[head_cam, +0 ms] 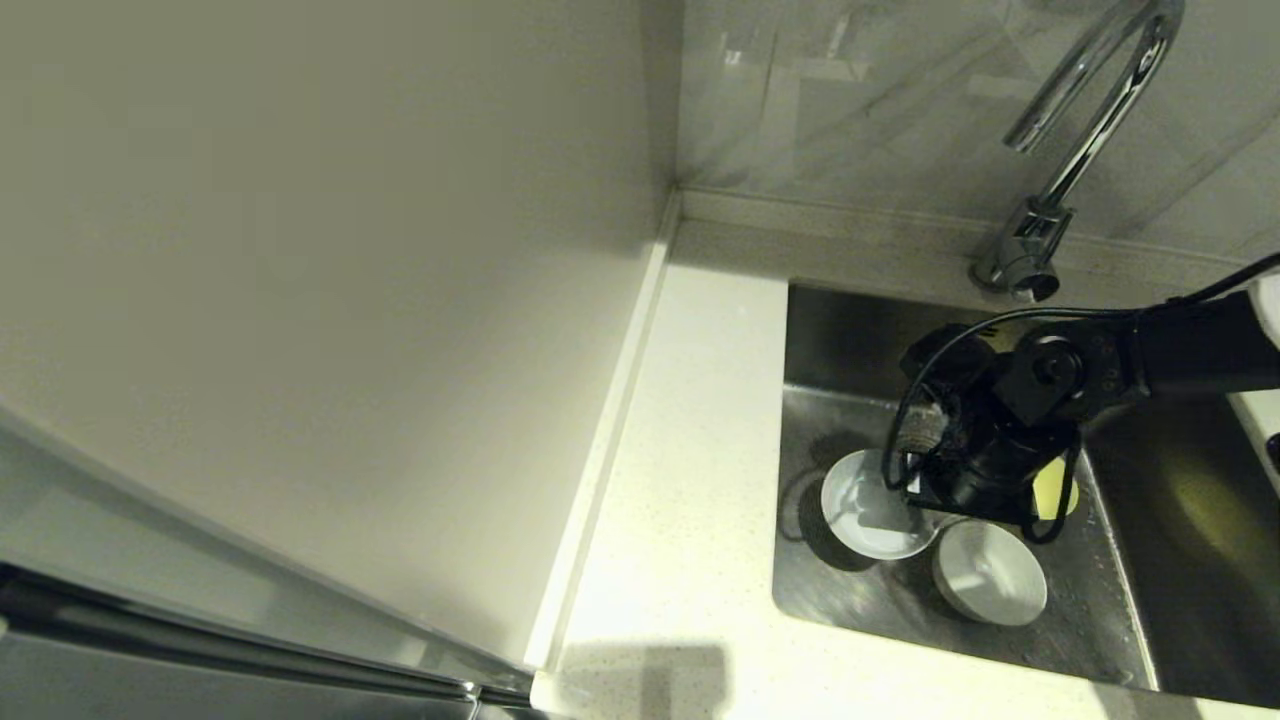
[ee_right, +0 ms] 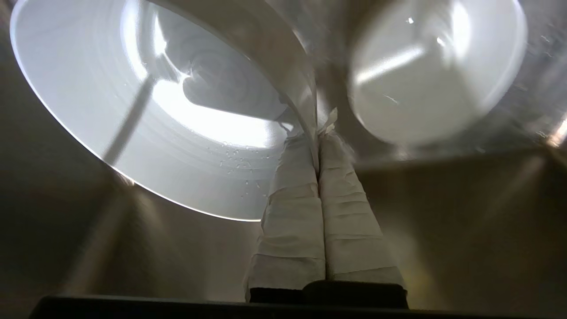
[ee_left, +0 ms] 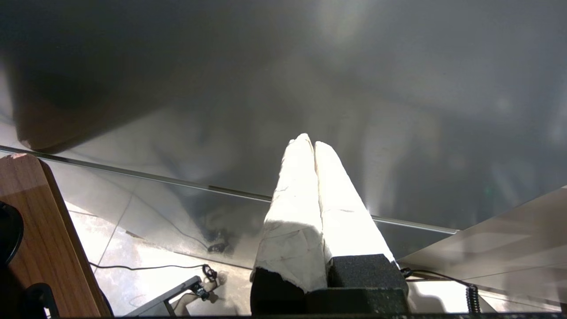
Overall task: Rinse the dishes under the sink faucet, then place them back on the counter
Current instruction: Put a bowl into the sink
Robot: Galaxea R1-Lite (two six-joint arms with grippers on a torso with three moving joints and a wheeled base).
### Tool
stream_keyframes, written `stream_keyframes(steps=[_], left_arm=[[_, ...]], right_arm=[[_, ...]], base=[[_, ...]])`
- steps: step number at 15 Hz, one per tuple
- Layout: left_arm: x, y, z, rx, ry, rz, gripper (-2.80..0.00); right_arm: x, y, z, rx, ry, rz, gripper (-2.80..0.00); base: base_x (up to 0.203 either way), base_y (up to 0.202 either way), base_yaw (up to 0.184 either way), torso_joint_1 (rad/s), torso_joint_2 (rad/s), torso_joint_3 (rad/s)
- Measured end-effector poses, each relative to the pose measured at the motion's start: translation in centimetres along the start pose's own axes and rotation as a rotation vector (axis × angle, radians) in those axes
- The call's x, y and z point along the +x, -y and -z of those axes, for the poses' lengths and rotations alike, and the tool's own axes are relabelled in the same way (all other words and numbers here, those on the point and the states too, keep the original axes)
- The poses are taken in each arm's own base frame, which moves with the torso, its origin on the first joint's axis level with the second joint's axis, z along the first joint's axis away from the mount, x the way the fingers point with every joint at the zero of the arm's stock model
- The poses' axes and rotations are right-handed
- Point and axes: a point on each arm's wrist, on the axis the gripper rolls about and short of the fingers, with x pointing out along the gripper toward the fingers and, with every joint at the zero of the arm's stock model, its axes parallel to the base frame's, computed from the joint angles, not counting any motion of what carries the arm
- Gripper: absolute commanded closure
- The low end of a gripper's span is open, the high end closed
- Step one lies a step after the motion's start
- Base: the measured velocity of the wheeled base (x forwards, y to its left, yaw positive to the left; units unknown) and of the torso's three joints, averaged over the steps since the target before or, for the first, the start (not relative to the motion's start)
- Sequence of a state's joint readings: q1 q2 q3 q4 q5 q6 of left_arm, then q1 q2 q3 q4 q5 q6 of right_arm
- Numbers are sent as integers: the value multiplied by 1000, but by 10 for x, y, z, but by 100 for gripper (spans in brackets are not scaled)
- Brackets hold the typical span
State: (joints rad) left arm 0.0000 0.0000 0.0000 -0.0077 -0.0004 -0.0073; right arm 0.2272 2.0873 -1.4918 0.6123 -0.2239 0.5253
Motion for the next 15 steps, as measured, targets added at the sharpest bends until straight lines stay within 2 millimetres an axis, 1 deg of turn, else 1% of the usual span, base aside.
stream_keyframes(steps=[4, 7, 10, 12, 13, 15], left_arm=[[0, 0, 0, 0, 0, 0, 0], [0, 0, 0, 0, 0, 0, 0], [0, 0, 0, 0, 0, 0, 0], [0, 0, 0, 0, 0, 0, 0], [0, 0, 0, 0, 0, 0, 0], [0, 0, 0, 0, 0, 0, 0]], right_arm=[[25, -14, -3, 26, -8, 39, 0], [42, -22, -11, 43, 9, 67, 0], [55, -29, -18, 61, 21, 74, 0], [61, -31, -18, 67, 18, 83, 0], [64, -30, -18, 66, 19, 98, -280], [69, -28, -18, 65, 24, 132, -280]], base=[[0, 0, 0, 0, 0, 0], [0, 0, 0, 0, 0, 0], [0, 0, 0, 0, 0, 0], [0, 0, 0, 0, 0, 0], [0, 0, 0, 0, 0, 0], [0, 0, 0, 0, 0, 0]])
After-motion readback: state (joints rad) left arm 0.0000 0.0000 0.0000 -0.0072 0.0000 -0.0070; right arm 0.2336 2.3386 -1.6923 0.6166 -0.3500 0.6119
